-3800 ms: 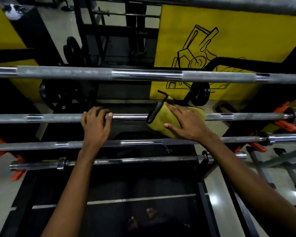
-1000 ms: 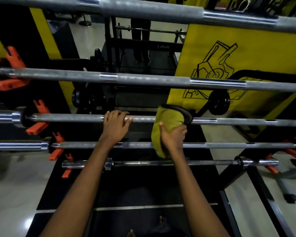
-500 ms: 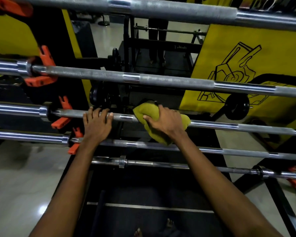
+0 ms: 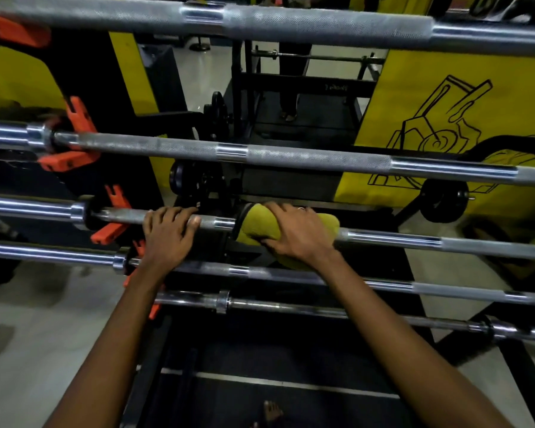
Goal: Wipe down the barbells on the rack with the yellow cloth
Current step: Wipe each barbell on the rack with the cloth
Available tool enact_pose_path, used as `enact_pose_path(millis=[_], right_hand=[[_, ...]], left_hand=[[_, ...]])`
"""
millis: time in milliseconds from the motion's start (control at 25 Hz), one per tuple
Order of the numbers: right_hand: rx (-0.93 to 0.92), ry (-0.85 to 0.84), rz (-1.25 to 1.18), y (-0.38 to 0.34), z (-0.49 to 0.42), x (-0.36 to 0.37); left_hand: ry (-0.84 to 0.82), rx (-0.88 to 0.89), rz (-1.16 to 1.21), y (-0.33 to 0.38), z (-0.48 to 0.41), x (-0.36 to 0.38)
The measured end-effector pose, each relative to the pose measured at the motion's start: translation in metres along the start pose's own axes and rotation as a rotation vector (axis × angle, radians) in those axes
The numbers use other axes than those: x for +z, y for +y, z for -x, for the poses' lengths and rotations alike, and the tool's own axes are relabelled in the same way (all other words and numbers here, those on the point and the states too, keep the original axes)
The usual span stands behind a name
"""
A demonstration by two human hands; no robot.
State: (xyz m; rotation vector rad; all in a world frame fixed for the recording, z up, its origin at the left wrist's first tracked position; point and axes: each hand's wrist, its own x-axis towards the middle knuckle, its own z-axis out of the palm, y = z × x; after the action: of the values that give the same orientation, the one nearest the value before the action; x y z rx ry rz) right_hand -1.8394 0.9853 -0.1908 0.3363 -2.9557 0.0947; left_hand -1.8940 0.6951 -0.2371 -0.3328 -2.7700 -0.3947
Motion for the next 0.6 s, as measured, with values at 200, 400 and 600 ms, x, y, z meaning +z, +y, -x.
enact_pose_path(millis=[200,400,600], right_hand=[[0.066,0.117,0.005,-0.027,-0.007,0.008],[-0.187,0.168,-0.09,-0.009,0.015,0.017],[0.031,0.088,-0.14,-0.031,-0.005,0.003]], left_hand=[[0.019,-0.015,0.01,0.005,0.0,-0.002],[0.127,-0.06,0.028,0.016,0.001,0.004],[0.143,-0.068,0.017,0.013,0.002,0.009]])
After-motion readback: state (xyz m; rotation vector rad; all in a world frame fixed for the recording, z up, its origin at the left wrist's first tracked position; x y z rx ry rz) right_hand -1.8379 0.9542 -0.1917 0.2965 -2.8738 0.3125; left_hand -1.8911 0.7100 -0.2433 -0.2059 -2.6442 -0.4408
